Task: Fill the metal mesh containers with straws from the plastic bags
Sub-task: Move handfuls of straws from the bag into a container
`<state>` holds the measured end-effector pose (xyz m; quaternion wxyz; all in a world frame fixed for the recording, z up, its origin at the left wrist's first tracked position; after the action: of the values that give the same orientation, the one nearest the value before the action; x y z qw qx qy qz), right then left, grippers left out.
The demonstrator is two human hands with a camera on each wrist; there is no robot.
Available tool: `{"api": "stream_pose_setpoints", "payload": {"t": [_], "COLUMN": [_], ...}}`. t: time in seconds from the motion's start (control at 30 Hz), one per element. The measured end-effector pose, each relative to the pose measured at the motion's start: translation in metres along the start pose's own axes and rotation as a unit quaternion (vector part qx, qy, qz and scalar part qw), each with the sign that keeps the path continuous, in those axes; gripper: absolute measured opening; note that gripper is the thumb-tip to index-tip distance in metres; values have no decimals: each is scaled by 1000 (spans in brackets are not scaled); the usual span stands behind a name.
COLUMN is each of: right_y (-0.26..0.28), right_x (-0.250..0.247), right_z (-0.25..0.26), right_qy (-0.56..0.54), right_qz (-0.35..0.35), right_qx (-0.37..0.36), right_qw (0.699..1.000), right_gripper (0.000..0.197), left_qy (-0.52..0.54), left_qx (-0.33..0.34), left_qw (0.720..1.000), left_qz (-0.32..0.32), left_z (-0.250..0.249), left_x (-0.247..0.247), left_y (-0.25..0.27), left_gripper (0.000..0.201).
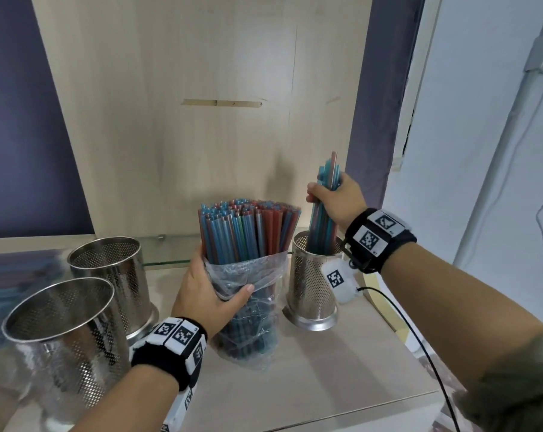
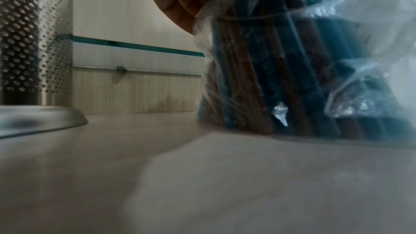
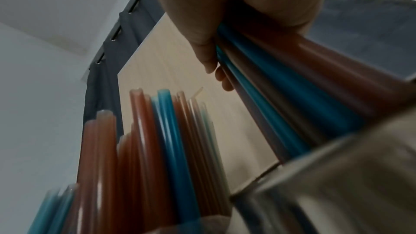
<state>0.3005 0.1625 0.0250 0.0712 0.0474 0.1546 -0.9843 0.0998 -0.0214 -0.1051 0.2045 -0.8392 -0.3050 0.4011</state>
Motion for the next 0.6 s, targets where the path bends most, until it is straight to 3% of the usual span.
{"api": "stream_pose_setpoints", "payload": {"t": [0.17,0.33,0.53,0.6], "right_y": [-5,-8,-3,-6], "right_x": [9,11,3,0], "right_z": [-9,-25,-33,-38], "right_qy": [-20,221,329,330], "right_qz": [29,74,128,127], "right_qx": [50,60,93,95], "right_qw": [998,971,931,931], "right_gripper": [48,74,61,55], "left_qy": [6,7,12,7], "left_qx": [2,-3,2,-1], "left_qw": [1000,1000,1000,1000], "left_qz": [2,5,12,12], "left_z": [2,5,10,9], "left_x": [0,2,5,5], "left_y": [0,-2,-2,-2], "left_gripper": [116,117,118,118]}}
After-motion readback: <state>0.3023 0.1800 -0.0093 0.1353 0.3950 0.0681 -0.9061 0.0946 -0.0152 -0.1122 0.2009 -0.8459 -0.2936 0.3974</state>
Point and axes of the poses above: each hand's wrist, its own y-axis away from the middle knuckle, its own x-axis out of the palm, z = x × y, the point moved 4 cm from there along -y, towards the middle knuckle, and after that the axes turned 10 degrees about x, right-handed, at the moved point
